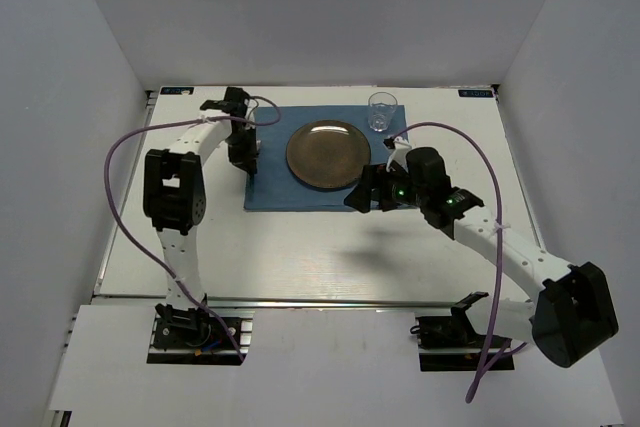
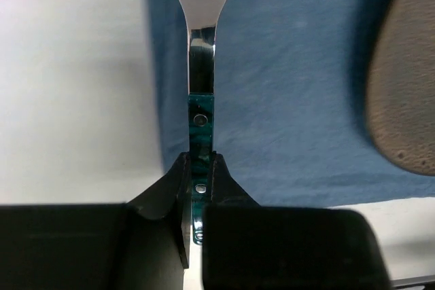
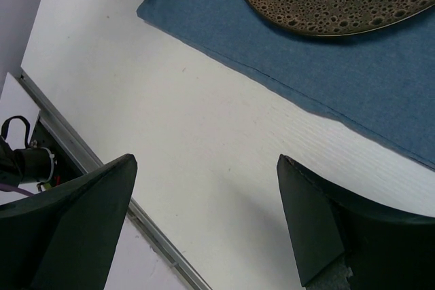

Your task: Set the dinner table for one person

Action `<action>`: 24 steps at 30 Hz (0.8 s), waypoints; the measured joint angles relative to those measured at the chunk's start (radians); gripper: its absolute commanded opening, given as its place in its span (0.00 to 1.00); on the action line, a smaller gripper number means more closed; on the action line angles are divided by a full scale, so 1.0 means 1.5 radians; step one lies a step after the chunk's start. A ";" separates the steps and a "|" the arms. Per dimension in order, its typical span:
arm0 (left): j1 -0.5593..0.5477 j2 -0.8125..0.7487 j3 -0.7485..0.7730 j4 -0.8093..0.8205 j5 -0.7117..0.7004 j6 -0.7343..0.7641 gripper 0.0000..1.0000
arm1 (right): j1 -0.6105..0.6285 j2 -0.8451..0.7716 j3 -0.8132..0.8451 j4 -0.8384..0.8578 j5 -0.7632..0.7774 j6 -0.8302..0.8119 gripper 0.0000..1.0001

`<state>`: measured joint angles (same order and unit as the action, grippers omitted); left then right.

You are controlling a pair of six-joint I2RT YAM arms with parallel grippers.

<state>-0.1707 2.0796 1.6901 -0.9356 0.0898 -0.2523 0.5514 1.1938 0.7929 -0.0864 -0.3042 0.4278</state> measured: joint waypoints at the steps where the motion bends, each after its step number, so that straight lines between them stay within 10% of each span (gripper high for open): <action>1: -0.009 0.017 0.022 -0.009 -0.001 0.005 0.00 | 0.000 -0.005 -0.002 -0.001 0.004 -0.001 0.89; 24: -0.053 0.073 0.052 -0.022 -0.079 -0.008 0.00 | 0.001 -0.038 -0.015 -0.053 0.045 -0.011 0.89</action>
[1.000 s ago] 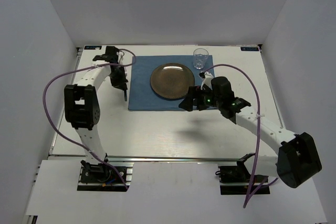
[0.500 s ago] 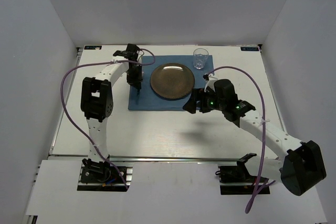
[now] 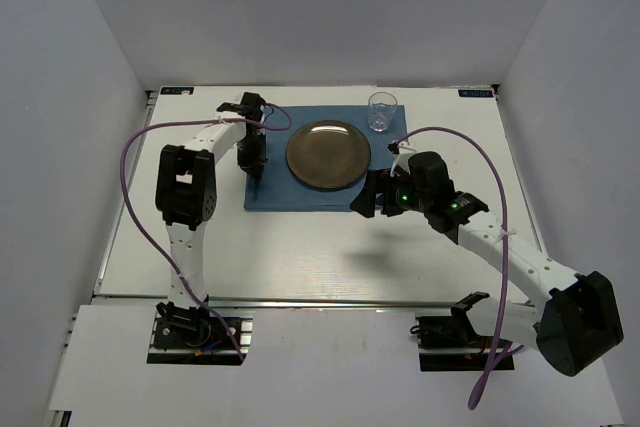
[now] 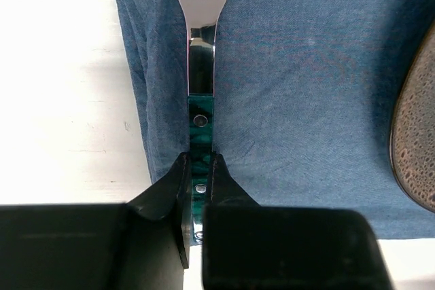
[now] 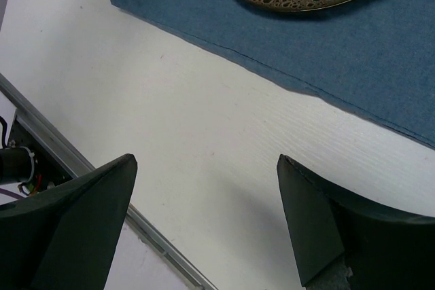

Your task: Set the dinner table for one person

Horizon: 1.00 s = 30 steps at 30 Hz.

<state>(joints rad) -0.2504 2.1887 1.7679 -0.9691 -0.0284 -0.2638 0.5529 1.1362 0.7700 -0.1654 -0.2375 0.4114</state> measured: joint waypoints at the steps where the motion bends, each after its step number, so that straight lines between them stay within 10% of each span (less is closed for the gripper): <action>1: -0.001 0.000 0.000 0.000 -0.002 0.000 0.00 | 0.000 0.000 0.000 0.000 0.000 0.000 0.89; 11: -0.006 0.000 -0.005 0.003 -0.009 0.000 0.04 | 0.000 0.000 -0.001 -0.001 0.000 0.000 0.89; 22: -0.009 -0.001 -0.018 -0.001 -0.033 -0.015 0.50 | 0.003 -0.015 -0.001 -0.013 0.012 -0.001 0.89; 23: -0.010 -0.003 -0.022 0.000 -0.032 -0.017 0.96 | 0.003 -0.018 -0.001 -0.014 0.016 -0.001 0.89; 30: -0.017 -0.071 -0.054 0.003 -0.026 -0.028 0.98 | 0.003 -0.039 0.005 -0.066 0.062 -0.022 0.89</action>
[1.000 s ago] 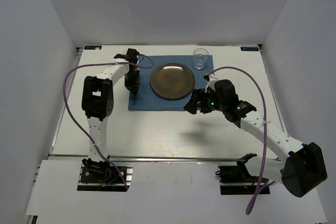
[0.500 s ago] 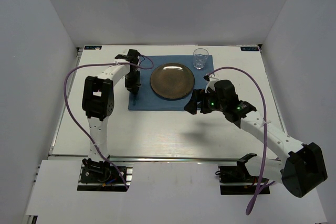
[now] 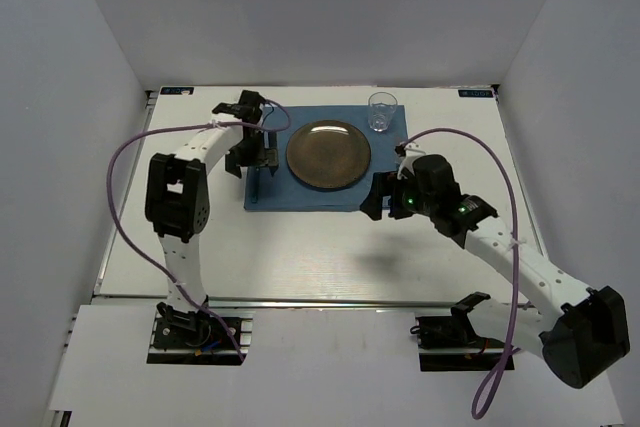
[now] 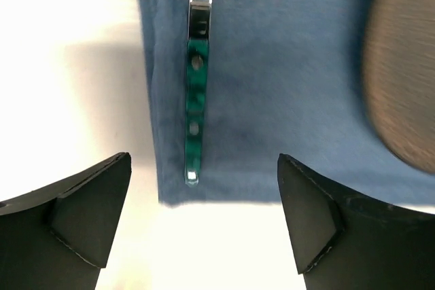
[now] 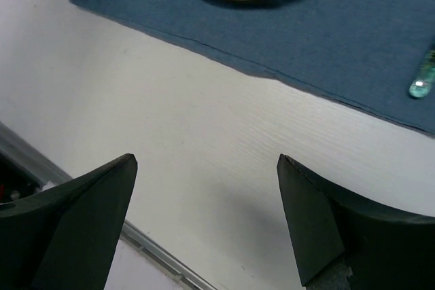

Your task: Set the dinner table for one person

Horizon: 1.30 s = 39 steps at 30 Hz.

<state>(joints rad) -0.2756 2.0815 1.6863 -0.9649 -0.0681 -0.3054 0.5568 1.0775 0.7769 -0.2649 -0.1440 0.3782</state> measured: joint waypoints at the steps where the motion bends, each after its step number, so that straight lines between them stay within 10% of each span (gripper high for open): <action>1: -0.001 -0.021 -0.007 0.002 -0.002 -0.003 0.98 | 0.000 -0.006 0.005 -0.015 0.017 -0.007 0.89; 14: 0.012 -0.478 -0.141 0.017 -0.139 -0.038 0.98 | 0.000 -0.106 0.207 -0.256 0.303 -0.056 0.89; 39: 0.008 -0.889 -0.199 -0.179 -0.261 -0.094 0.98 | -0.004 -0.260 0.427 -0.563 0.469 -0.053 0.89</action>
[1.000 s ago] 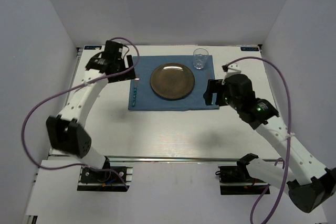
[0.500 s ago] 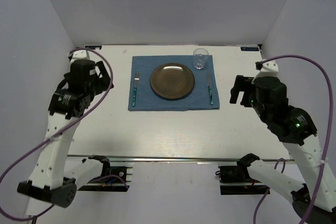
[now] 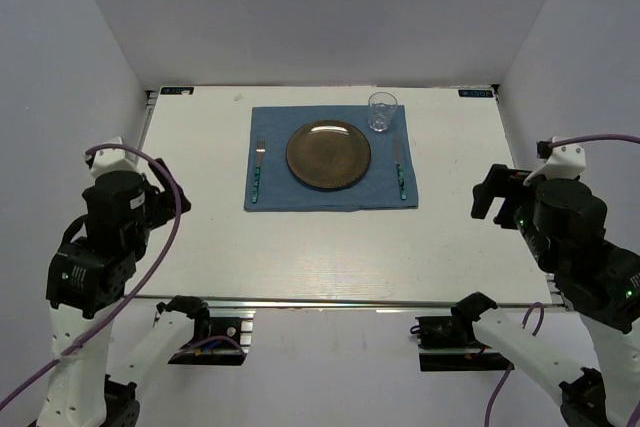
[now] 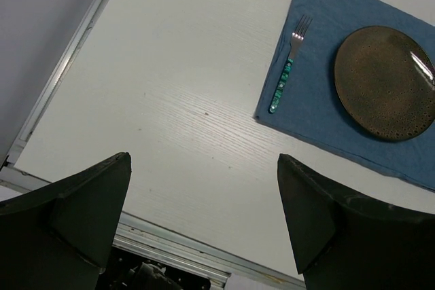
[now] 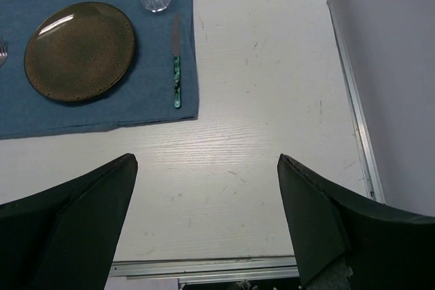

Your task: Set the dinner table for one person

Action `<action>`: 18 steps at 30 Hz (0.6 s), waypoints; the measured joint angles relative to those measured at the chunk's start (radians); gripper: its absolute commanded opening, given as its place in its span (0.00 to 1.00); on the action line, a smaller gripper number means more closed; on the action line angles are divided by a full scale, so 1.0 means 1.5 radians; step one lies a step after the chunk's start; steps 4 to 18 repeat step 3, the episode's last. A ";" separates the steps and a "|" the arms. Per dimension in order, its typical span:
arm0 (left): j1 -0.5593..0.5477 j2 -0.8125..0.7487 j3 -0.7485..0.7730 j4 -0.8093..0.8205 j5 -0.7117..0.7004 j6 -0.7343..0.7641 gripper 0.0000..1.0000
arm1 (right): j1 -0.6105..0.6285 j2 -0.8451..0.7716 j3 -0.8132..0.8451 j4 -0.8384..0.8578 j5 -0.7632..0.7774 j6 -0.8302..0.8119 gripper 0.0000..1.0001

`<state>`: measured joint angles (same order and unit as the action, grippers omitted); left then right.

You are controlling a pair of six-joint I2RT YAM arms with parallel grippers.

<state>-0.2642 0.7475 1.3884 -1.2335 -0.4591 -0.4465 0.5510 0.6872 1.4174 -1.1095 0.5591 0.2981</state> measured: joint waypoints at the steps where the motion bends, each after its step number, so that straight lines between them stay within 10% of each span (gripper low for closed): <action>1: 0.000 -0.006 0.000 -0.003 0.000 0.000 0.98 | 0.000 -0.001 0.000 -0.001 0.002 0.001 0.89; 18: 0.000 -0.012 0.000 -0.007 0.000 0.000 0.98 | 0.000 -0.001 0.000 -0.003 0.006 0.002 0.89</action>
